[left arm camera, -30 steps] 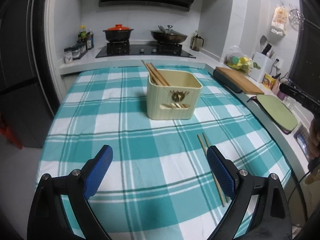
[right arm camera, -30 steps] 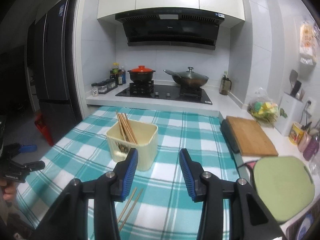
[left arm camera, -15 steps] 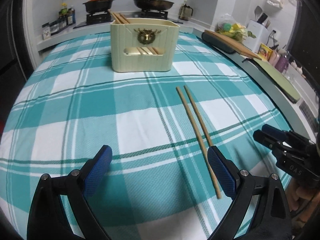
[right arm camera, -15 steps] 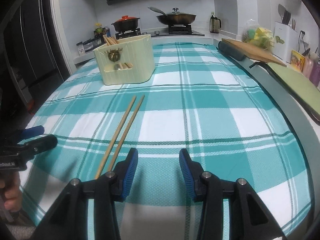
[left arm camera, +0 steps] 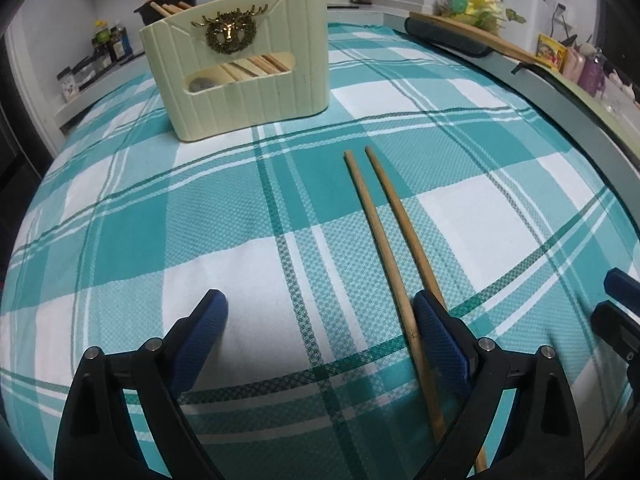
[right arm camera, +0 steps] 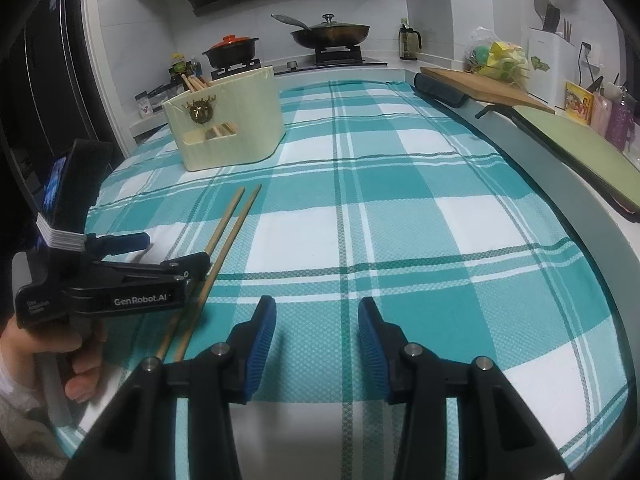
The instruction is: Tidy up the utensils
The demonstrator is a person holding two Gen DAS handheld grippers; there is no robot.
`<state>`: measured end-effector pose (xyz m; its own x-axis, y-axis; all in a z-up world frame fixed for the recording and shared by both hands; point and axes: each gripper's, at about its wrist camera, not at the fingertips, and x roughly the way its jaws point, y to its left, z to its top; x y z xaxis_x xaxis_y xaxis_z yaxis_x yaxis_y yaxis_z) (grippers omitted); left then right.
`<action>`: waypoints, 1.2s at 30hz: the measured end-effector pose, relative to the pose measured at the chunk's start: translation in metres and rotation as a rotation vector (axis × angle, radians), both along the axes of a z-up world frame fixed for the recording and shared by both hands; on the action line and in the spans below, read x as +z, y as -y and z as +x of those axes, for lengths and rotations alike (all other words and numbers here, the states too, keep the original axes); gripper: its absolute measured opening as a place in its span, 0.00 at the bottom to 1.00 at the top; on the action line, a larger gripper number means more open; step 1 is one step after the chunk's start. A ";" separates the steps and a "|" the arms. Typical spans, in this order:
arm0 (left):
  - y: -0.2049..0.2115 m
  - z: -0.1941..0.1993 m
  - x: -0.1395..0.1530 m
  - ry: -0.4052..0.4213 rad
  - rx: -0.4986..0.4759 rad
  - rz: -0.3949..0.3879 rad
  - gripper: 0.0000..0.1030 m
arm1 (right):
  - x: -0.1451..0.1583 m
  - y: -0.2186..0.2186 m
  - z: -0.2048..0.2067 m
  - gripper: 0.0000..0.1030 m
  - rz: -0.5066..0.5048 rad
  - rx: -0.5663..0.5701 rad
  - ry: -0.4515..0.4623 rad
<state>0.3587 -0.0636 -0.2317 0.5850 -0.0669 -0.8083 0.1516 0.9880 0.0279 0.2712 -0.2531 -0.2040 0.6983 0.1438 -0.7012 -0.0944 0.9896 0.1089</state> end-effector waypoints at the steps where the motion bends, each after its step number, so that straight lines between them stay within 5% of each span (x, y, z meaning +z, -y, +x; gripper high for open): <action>1: 0.000 -0.001 0.001 0.003 -0.003 -0.004 0.87 | 0.000 0.001 0.000 0.42 0.000 0.001 -0.001; 4: -0.001 -0.004 0.005 0.029 -0.004 0.006 0.60 | 0.000 -0.003 0.003 0.42 0.005 0.015 -0.007; 6: -0.004 -0.005 0.007 0.035 -0.004 0.000 0.18 | 0.000 -0.008 0.005 0.42 0.008 0.030 -0.013; 9: -0.017 -0.007 0.007 0.028 0.022 -0.054 0.05 | -0.001 -0.018 0.007 0.42 0.021 0.055 -0.026; 16: -0.066 -0.035 0.010 0.013 0.141 -0.084 0.04 | -0.004 -0.060 0.024 0.42 0.014 0.169 -0.075; 22: -0.095 -0.066 0.006 0.010 0.211 -0.092 0.05 | -0.024 -0.105 0.033 0.42 -0.088 0.259 -0.117; 25: -0.093 -0.071 0.006 0.021 0.210 -0.083 0.07 | -0.027 -0.115 0.026 0.26 -0.186 0.253 -0.088; 26: -0.092 -0.073 0.006 0.023 0.203 -0.081 0.12 | -0.027 -0.114 0.025 0.10 -0.198 0.250 -0.086; 30: -0.087 -0.082 0.009 0.036 0.169 -0.065 0.46 | -0.025 -0.098 0.018 0.08 -0.234 0.198 -0.101; 36: -0.090 -0.097 0.017 0.056 0.138 -0.090 0.71 | -0.023 -0.067 -0.008 0.09 -0.262 0.140 -0.106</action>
<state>0.2612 0.0265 -0.2150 0.6373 -0.0536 -0.7688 0.0153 0.9983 -0.0570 0.2634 -0.1861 -0.2274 0.6056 0.0381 -0.7948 -0.2332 0.9635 -0.1315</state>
